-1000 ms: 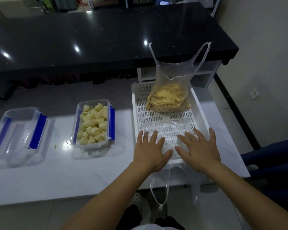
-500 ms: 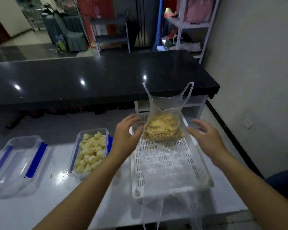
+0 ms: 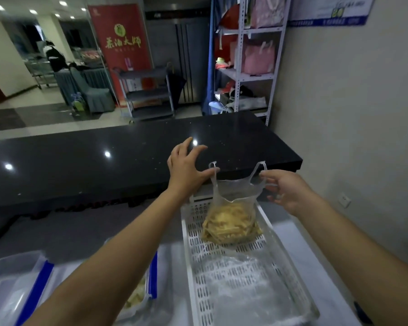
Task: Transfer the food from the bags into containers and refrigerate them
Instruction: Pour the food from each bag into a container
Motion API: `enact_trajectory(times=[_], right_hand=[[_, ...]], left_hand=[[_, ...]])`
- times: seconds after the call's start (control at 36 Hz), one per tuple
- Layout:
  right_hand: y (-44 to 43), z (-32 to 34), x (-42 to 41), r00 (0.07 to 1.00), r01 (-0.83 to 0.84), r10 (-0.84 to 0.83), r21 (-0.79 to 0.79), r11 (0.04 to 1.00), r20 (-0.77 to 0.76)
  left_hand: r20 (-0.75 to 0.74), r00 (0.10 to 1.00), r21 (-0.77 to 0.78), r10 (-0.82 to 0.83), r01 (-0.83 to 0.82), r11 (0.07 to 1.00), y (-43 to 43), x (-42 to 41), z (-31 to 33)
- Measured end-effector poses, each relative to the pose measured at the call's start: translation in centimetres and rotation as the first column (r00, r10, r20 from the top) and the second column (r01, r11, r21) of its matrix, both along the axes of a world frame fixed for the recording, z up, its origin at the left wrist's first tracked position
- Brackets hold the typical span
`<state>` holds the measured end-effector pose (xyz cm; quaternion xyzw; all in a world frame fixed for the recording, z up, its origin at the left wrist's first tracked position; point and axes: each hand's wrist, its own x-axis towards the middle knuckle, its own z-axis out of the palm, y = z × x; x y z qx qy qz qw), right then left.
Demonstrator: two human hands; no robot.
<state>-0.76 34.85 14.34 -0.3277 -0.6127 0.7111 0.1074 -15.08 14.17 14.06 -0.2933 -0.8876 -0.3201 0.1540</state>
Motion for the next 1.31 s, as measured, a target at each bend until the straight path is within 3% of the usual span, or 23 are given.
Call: enact_trajectory(times=[0.14, 0.25, 0.47, 0.64, 0.75, 0.89, 1.08, 1.22, 1.31], right_hand=[[-0.4, 1.7, -0.6, 1.0, 0.012, -0.012, 0.015, 1.0, 0.005], [-0.5, 2.7, -1.4, 1.0, 0.014, -0.013, 0.046, 0.999, -0.028], [-1.2, 3.7, -2.2, 0.996, -0.093, 0.09, 0.179, 0.979, 0.023], [-2.7, 3.7, -0.6, 0.994, -0.085, 0.101, 0.301, 0.95, -0.04], [-4.2, 1.5, 3.1, 0.997, 0.013, 0.018, 0.406, 0.914, -0.072], [-6.0, -3.2, 9.4, 0.997, 0.023, -0.04, 0.248, 0.968, 0.066], [-7.2, -5.6, 12.7, 0.984, 0.134, -0.123, -0.088, 0.987, 0.125], [-7.4, -6.2, 14.0, 0.988, 0.157, -0.148, -0.336, 0.929, 0.054], [-7.8, -7.1, 14.9, 0.979, 0.146, -0.201, -0.55, 0.822, -0.04]], left_hand=[[-0.021, 0.999, -0.087, -0.037, 0.035, 0.996, 2.9, -1.8, -0.1], [-0.003, 0.988, -0.101, -0.156, 0.155, 0.983, 5.6, -2.1, -0.7], [0.057, 0.948, 0.04, -0.314, 0.312, 0.949, 9.6, -1.1, -2.2], [0.087, 0.961, 0.148, -0.262, 0.247, 0.958, 10.9, -1.6, -2.1], [0.124, 0.961, 0.251, -0.248, 0.212, 0.945, 10.7, -1.5, -1.4], [0.167, 0.949, 0.271, -0.269, 0.218, 0.938, 9.9, 0.1, -1.2], [0.172, 0.954, 0.254, -0.246, 0.199, 0.946, 9.3, 3.6, 2.0], [0.155, 0.953, 0.294, -0.261, 0.208, 0.933, 9.1, 7.1, 5.7], [0.074, 0.967, 0.297, -0.244, 0.212, 0.931, 8.5, 9.1, 9.0]])
